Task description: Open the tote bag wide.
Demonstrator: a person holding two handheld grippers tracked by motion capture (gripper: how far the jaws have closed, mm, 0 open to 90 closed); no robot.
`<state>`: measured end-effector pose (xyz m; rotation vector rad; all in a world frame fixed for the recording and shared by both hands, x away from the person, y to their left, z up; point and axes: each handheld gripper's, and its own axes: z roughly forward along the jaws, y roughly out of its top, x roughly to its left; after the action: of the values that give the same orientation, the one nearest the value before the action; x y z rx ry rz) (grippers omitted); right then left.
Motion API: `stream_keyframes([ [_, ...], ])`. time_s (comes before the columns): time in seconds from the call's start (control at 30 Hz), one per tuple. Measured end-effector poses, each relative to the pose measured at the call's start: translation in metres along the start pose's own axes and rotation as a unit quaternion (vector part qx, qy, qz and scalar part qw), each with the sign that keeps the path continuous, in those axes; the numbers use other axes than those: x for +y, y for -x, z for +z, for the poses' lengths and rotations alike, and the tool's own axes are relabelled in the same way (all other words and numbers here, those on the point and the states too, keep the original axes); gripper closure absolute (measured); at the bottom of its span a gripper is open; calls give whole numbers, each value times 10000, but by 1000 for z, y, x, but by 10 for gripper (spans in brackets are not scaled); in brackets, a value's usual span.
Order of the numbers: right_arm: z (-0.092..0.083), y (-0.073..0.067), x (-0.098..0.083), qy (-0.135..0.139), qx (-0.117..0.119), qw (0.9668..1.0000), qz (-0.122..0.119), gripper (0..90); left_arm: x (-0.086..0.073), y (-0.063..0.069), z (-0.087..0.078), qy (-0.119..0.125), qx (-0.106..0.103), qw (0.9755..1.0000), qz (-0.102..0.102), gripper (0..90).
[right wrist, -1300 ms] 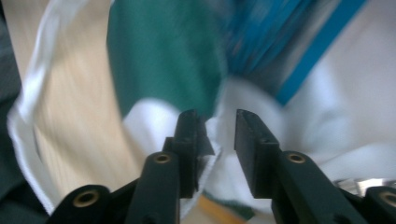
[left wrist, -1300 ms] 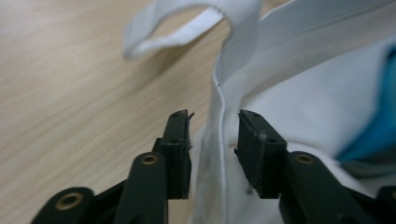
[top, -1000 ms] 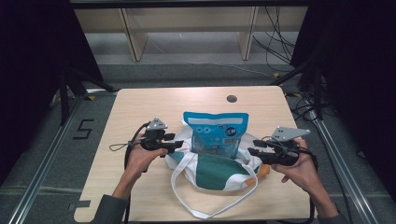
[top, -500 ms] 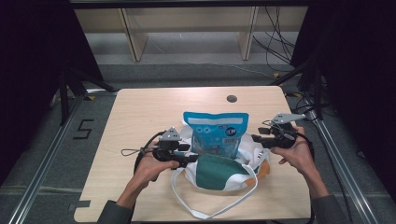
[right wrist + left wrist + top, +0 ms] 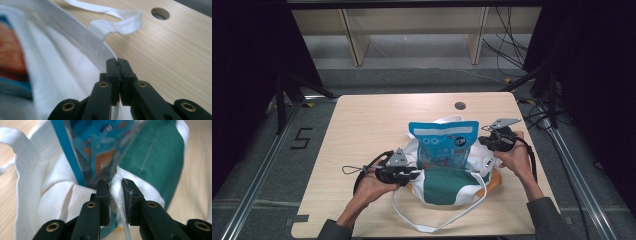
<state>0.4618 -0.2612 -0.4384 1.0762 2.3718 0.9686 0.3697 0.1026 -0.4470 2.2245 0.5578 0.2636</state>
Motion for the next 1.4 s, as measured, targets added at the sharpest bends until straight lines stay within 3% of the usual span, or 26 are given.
stream_keyframes([
  [0.1, 12, 5, -3, -119, -56, 9999, 63, 891, -4, 8, 1, -176, -49, 9995, 241, 791],
  [0.13, 21, 4, -7, -43, -81, 9998, 176, 891, -6, 10, 4, -267, -28, 9991, 318, 796],
  [0.2, 31, 2, -12, -257, -105, 9995, 178, 891, -14, 14, 15, -520, -9, 9977, 426, 801],
  [0.27, 35, 3, -15, -449, -63, 9988, 193, 891, -31, 15, 37, -725, -18, 9969, 309, 805],
  [0.3, 36, 3, -15, -462, -58, 9987, 208, 890, -35, 14, 40, -564, -120, 9983, 9, 808],
  [0.33, 36, 4, -16, -499, -51, 9986, 139, 890, -35, 8, 37, -715, -198, 9972, 135, 808],
  [0.37, 39, 2, -17, -375, -64, 9989, 260, 890, -36, 7, 37, -728, -233, 9970, 133, 808],
  [0.4, 39, 3, -17, -543, -45, 9983, 190, 890, -36, 10, 38, -638, -168, 9978, 28, 808],
  [0.43, 43, 3, -20, -414, -93, 9990, 164, 889, -35, 14, 38, -686, 9, 9975, 151, 807],
  [0.47, 42, 3, -20, -469, -83, 9987, 164, 876, -33, 17, 38, -657, 31, 9978, 77, 805],
  [0.5, 40, 2, -18, -483, -87, 9985, 250, 854, -31, 17, 37, -752, 102, 9970, 138, 802],
  [0.53, 34, 2, -15, -485, -194, 9984, 196, 766, -30, 19, 38, -720, 83, 9974, 47, 798],
  [0.57, 29, 4, -11, -399, -315, 9987, 30, 677, -29, 18, 36, -798, 123, 9966, 137, 793],
  [0.6, 22, 3, -8, -376, -325, 9987, 75, 640, -28, 19, 35, -689, 103, 9976, 30, 790],
  [0.63, 13, 0, -4, -258, -293, 9990, 213, 618, -27, 17, 32, -740, 113, 9972, 66, 784],
  [0.73, -21, -9, 3, 227, -27, 9995, 227, 568, -25, 13, 26, -636, 18, 9980, 26, 763],
  [0.83, -54, -24, 7, 553, 388, 9977, -35, 545, -24, 14, 23, -543, -27, 9985, -39, 744],
  [0.87, -61, -30, 7, 598, 643, 9961, -49, 536, -23, 13, 21, -571, -27, 9984, 5, 729],
  [0.9, -67, -39, 6, 491, 979, 9940, -64, 532, -23, 15, 22, -485, -43, 9988, -98, 727],
  [0.97, -68, -48, 3, 433, 1138, 9924, -168, 521, -22, 15, 19, -534, 19, 9986, 7, 727],
  [1.03, -63, -58, -2, 170, 1324, 9904, -363, 502, -21, 17, 17, -415, -34, 9991, -57, 720],
  [1.2, -47, -70, -6, -235, 1475, 9872, -568, 487, -18, 18, 12, -293, 16, 9995, -65, 717],
  [1.3, -40, -76, -10, -388, 1603, 9823, -888, 686, -16, 19, 8, -156, 65, 9998, -127, 705],
  [1.33, -39, -79, -12, -357, 1515, 9828, -992, 751, -15, 18, 6, -60, 42, 9999, -150, 688],
  [1.37, -40, -81, -13, -449, 1456, 9824, -1080, 770, -14, 21, 4, 81, 55, 9996, -280, 681],
  [1.4, -41, -82, -13, -522, 1493, 9811, -1111, 792, -12, 21, 0, 97, 76, 9997, -199, 676],
])
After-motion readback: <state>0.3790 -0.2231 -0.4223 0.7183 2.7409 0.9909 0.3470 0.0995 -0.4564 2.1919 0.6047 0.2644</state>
